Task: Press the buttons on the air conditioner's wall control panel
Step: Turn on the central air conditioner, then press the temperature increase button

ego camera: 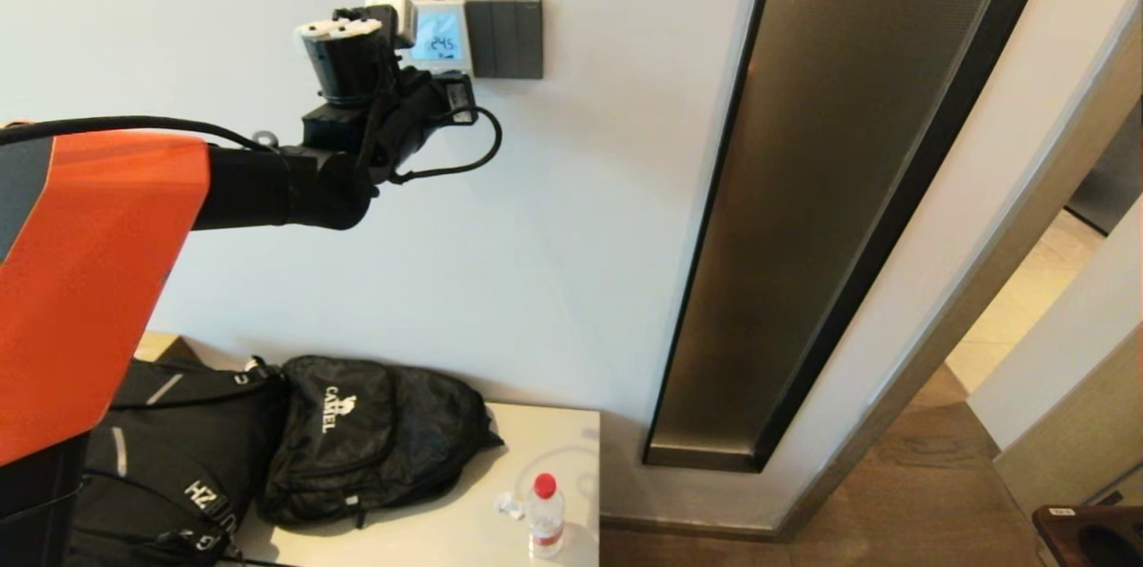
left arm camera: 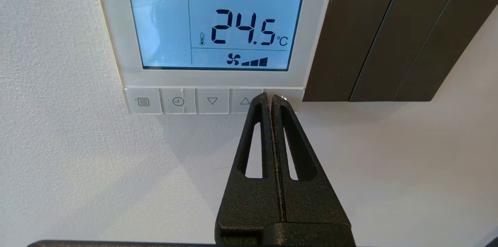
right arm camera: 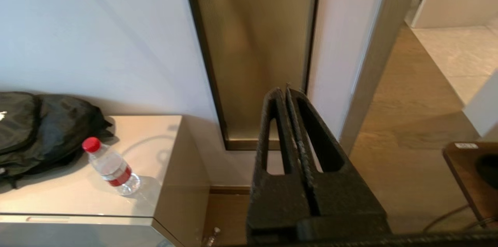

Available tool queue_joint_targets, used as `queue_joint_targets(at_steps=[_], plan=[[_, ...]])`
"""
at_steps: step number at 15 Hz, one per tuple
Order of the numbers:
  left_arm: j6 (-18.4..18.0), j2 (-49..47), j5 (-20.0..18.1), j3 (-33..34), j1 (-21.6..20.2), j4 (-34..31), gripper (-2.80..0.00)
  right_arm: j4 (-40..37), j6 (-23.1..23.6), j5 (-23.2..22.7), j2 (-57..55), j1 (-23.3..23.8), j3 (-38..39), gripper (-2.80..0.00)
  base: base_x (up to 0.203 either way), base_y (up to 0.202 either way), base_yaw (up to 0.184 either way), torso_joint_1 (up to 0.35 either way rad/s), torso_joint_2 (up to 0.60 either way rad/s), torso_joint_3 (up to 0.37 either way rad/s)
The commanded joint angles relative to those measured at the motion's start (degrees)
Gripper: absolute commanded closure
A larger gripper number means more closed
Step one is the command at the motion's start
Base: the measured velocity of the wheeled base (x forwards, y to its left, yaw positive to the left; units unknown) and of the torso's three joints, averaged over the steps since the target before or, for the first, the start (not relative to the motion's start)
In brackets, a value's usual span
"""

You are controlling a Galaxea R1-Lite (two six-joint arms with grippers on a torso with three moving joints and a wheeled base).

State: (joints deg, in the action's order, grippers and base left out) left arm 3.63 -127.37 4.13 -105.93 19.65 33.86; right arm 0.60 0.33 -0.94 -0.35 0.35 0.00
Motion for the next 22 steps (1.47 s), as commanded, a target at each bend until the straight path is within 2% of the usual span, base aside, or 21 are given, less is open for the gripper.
queue_joint_targets(at_steps=[1, 5, 10, 16, 22], plan=[[0.14, 0.95, -0.11, 1.39, 0.15, 0.75, 0.00, 0.02, 0.02, -0.03, -0.09, 0.00, 0.00, 0.00, 0.000, 0.000, 0.000, 0.000, 0.00, 0.000], [0.15, 5.28, -0.19, 7.28, 1.97, 4.07, 0.00, 0.02, 0.02, -0.03, -0.09, 0.00, 0.00, 0.00, 0.000, 0.000, 0.000, 0.000, 0.00, 0.000], [0.06, 7.57, -0.18, 12.85, 1.63, 7.47, 0.00, 0.02, 0.02, -0.03, -0.09, 0.00, 0.00, 0.00, 0.000, 0.000, 0.000, 0.000, 0.00, 0.000], [0.01, 5.76, -0.18, 11.42, 0.40, 6.62, 0.00, 0.02, 0.02, -0.03, -0.09, 0.00, 0.00, 0.00, 0.000, 0.000, 0.000, 0.000, 0.00, 0.000], [-0.03, 3.40, -0.27, 8.46, -2.60, 5.90, 0.00, 0.02, 0.02, -0.03, -0.09, 0.00, 0.00, 0.00, 0.000, 0.000, 0.000, 0.000, 0.00, 0.000]])
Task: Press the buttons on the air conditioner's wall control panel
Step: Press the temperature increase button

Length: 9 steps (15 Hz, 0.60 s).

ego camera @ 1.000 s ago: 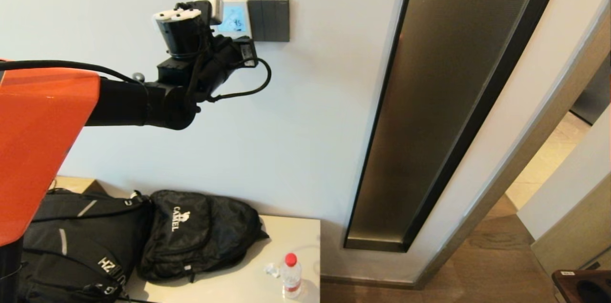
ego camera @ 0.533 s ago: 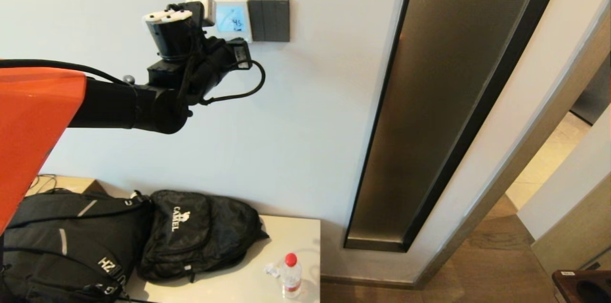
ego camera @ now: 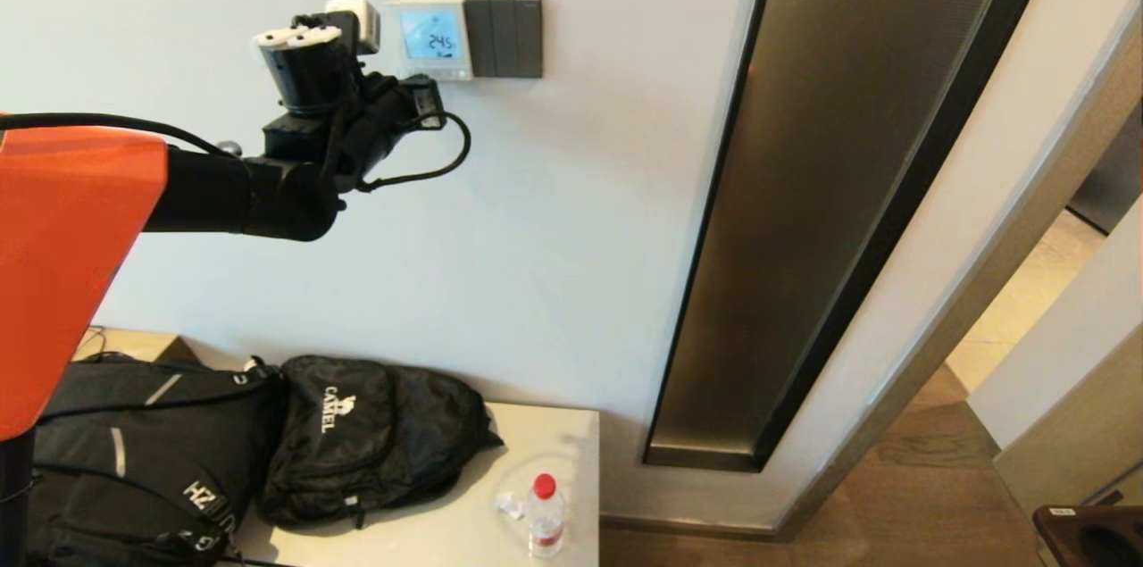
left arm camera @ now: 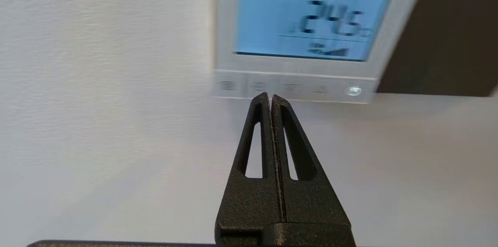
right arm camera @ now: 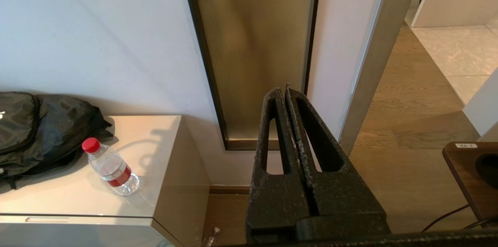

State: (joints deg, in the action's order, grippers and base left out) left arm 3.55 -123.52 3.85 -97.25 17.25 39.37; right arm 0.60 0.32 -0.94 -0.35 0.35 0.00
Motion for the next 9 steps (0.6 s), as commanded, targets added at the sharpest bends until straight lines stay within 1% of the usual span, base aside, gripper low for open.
queue_joint_targets(at_steps=[1, 9], plan=[[0.05, -0.24, 0.01, -0.13, -0.20, 0.54, 0.00, 0.02, 0.04, -0.03, -0.09, 0.00, 0.00, 0.00, 0.000, 0.000, 0.000, 0.000, 0.00, 0.000], [-0.04, -0.23, 0.19, 0.83, -1.25, 1.24, 0.00, 0.02, 0.04, -0.03, -0.09, 0.00, 0.00, 0.00, 0.000, 0.000, 0.000, 0.000, 0.00, 0.000]])
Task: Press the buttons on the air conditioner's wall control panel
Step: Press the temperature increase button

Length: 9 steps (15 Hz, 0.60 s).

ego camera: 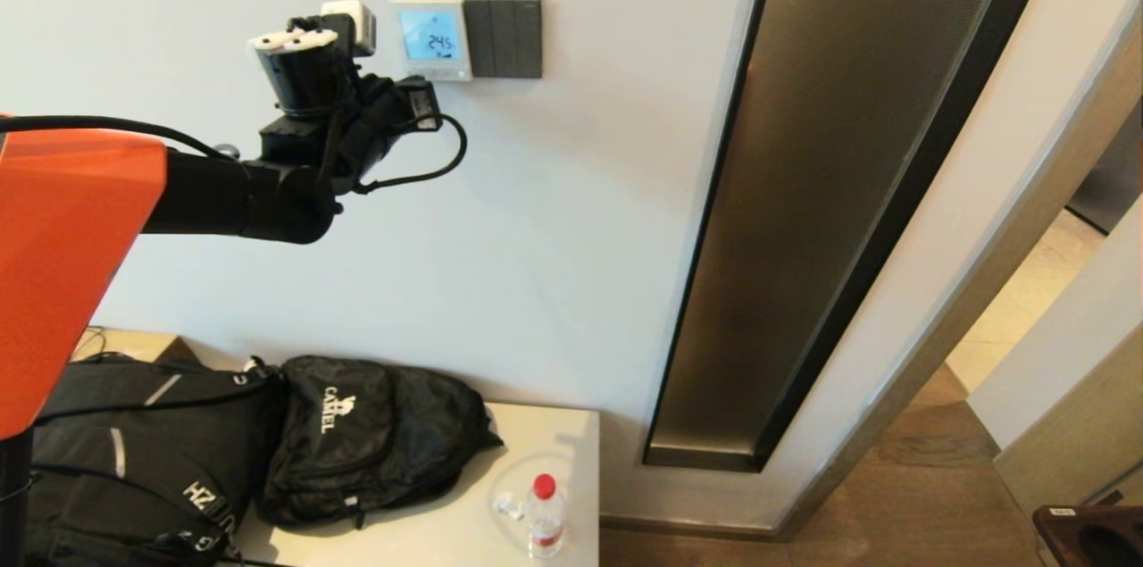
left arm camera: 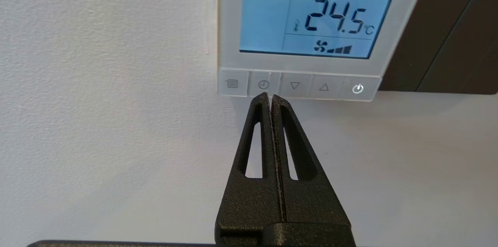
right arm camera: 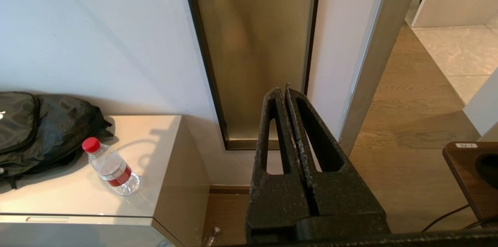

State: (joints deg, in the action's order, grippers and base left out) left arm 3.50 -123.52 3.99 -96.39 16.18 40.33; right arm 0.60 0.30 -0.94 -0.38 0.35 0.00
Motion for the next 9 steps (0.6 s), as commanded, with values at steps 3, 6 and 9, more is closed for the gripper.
queue_joint_targets(at_steps=[3, 6, 9], plan=[[-0.07, -0.32, -0.03, -0.73, -0.80, 0.02, 0.00, 0.02, 0.05, -0.03, -0.06, 0.00, 0.00, 0.00, 0.000, 0.000, 0.000, 0.000, 0.00, 0.000], [-0.07, -0.41, -0.21, -1.08, -1.67, -0.25, 0.00, 0.02, 0.05, -0.03, -0.06, 0.00, 0.00, 0.00, 0.000, 0.000, 0.000, 0.000, 0.00, 0.000], [-0.07, -0.41, -0.38, -1.34, -2.03, -0.42, 0.00, 0.02, 0.05, -0.03, -0.06, 0.00, 0.00, 0.00, 0.000, 0.000, 0.000, 0.000, 0.00, 0.000]])
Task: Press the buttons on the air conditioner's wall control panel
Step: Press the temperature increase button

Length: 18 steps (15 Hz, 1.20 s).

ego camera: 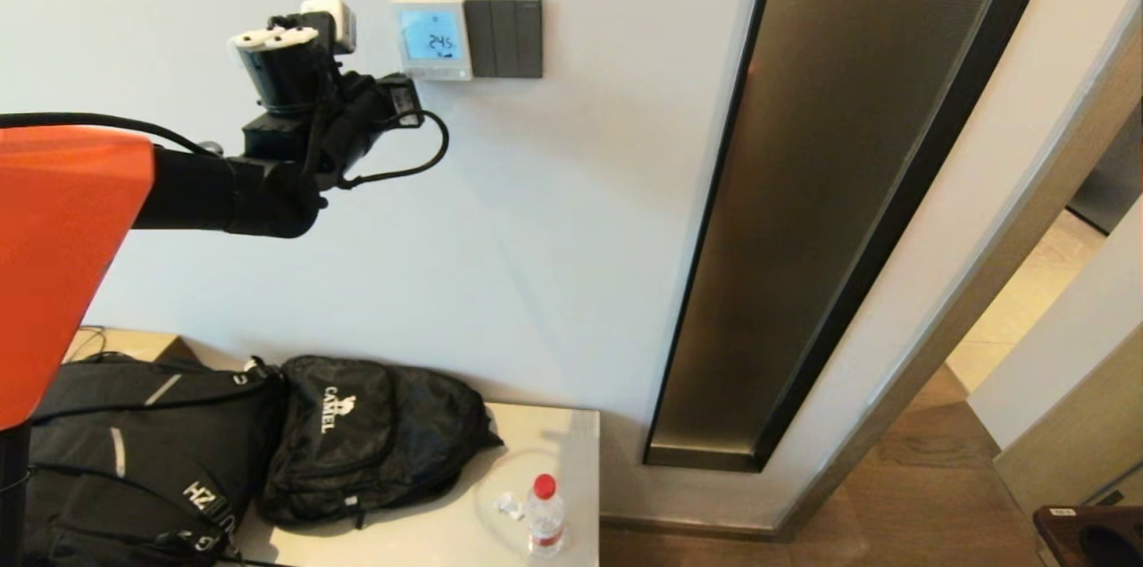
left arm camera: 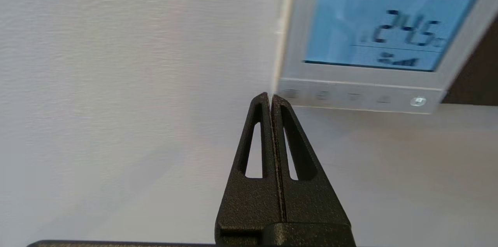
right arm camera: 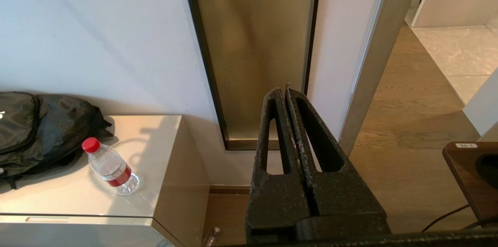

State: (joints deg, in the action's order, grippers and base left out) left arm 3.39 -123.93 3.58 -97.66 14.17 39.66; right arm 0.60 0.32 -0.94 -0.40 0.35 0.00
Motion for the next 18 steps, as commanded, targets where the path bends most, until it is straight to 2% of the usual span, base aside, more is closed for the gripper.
queue_joint_targets(at_steps=[1, 18], plan=[[0.04, 0.00, 0.02, -0.26, 0.07, 0.16, 0.00, 0.02, 0.03, -0.03, -0.04, 0.00, 0.00, 0.00, 0.000, 0.000, 0.000, 0.000, 0.00, 0.000], [0.04, -2.55, -0.16, -3.94, 0.07, -1.34, 0.00, 0.02, 0.03, -0.03, -0.04, 0.00, 0.00, 0.00, 0.000, 0.000, 0.000, 0.000, 0.00, 0.000]])
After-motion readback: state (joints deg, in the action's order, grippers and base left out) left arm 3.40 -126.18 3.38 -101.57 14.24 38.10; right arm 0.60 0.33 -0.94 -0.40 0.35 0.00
